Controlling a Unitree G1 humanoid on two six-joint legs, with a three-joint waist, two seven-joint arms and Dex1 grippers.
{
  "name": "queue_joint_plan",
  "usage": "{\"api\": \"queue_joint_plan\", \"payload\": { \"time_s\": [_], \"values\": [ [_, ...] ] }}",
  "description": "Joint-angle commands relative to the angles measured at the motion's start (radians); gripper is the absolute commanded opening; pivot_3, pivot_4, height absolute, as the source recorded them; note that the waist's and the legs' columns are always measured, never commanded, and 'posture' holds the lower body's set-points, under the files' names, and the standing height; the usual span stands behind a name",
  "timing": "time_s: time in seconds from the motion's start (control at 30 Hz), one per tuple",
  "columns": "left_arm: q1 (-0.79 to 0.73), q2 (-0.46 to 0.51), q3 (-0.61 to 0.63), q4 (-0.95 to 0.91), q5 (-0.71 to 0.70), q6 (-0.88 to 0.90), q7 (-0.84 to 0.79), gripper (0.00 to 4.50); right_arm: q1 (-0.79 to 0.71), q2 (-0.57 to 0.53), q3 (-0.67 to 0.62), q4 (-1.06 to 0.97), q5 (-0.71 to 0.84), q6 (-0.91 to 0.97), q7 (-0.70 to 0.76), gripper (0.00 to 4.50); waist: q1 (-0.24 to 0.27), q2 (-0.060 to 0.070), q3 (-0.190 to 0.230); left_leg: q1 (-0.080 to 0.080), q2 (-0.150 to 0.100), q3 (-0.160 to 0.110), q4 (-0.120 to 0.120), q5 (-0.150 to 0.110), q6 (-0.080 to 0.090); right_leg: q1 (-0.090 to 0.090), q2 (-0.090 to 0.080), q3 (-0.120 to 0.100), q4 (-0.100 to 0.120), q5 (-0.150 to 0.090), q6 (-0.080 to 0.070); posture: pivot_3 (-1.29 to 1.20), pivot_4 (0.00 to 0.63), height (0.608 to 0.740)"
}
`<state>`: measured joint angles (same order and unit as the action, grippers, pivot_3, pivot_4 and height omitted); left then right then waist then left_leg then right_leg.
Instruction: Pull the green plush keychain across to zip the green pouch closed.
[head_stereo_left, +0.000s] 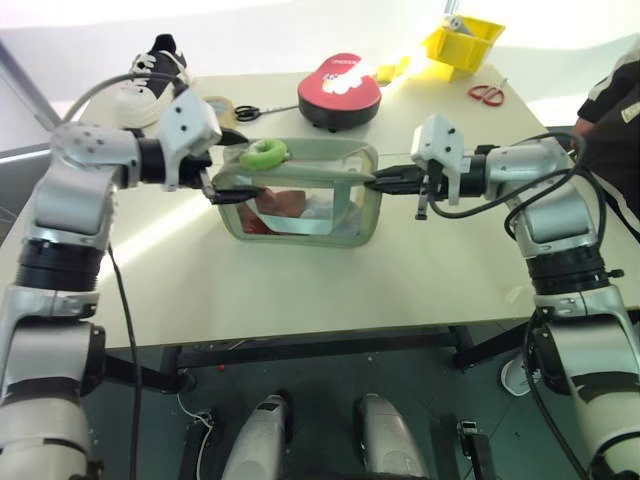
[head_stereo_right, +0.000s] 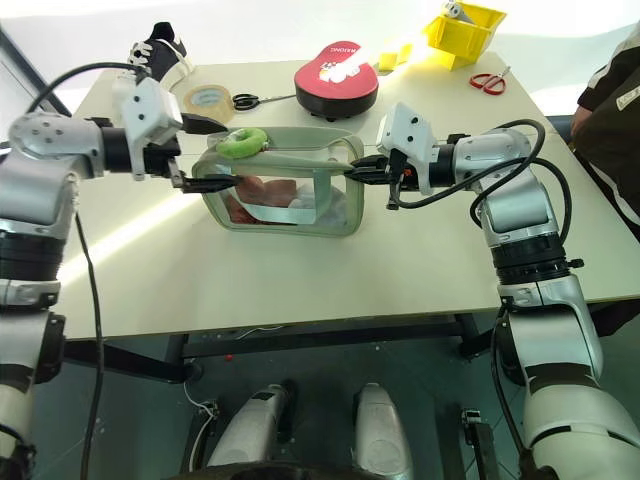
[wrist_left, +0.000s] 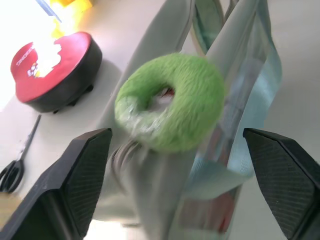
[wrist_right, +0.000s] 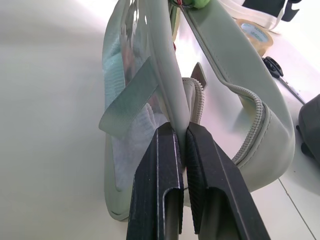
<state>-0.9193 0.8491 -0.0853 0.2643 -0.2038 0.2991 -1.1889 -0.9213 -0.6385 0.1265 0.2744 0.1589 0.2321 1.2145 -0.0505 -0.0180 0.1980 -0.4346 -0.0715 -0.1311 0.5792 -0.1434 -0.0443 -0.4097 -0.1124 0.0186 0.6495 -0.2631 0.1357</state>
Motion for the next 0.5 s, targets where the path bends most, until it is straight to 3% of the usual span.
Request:
{"api": "queue_joint_plan", "payload": {
  "time_s": [0.03,0.17,0.23,0.27,0.5],
  "values": [
    [0.047,0.049,0.035,-0.028,0.002,0.01,-0.02,4.41,-0.032,-0.011,-0.02,-0.04,0.012,-0.009,-0.001,0.0,0.0,0.0,0.0,0.0,0.0,0.0,0.0,0.0,0.0,0.0,0.0,0.0,0.0,0.0,0.0,0.0,0.15,0.74],
    [0.104,0.031,0.029,-0.019,0.02,-0.015,0.01,4.41,-0.035,-0.011,-0.017,-0.035,0.011,-0.01,0.0,0.0,0.005,0.0,0.0,0.0,0.0,0.0,0.0,0.0,0.0,0.0,0.0,0.0,0.0,0.0,0.0,0.0,0.15,0.74],
    [0.115,0.013,0.022,0.002,0.041,-0.042,0.025,3.89,-0.036,-0.011,-0.016,-0.036,0.011,-0.008,0.0,0.0,0.008,0.0,0.0,0.0,0.0,0.0,0.0,0.0,0.0,0.001,0.0,0.0,0.0,0.0,0.0,0.0,0.15,0.74],
    [0.118,0.008,0.019,0.012,0.052,-0.058,0.028,3.55,-0.036,-0.011,-0.015,-0.035,0.011,-0.008,0.001,0.0,0.008,0.0,0.0,0.0,0.0,0.0,0.001,0.0,0.0,0.001,0.0,0.0,0.0,0.0,0.0,0.0,0.15,0.74],
    [0.109,-0.013,0.056,0.002,0.011,-0.023,0.027,0.04,-0.035,-0.014,-0.015,-0.032,0.007,-0.01,-0.002,0.0,0.005,0.0,0.0,0.0,0.0,0.0,0.0,0.0,0.0,0.0,0.0,0.0,0.0,0.0,0.0,0.0,0.15,0.74]
  ]
}}
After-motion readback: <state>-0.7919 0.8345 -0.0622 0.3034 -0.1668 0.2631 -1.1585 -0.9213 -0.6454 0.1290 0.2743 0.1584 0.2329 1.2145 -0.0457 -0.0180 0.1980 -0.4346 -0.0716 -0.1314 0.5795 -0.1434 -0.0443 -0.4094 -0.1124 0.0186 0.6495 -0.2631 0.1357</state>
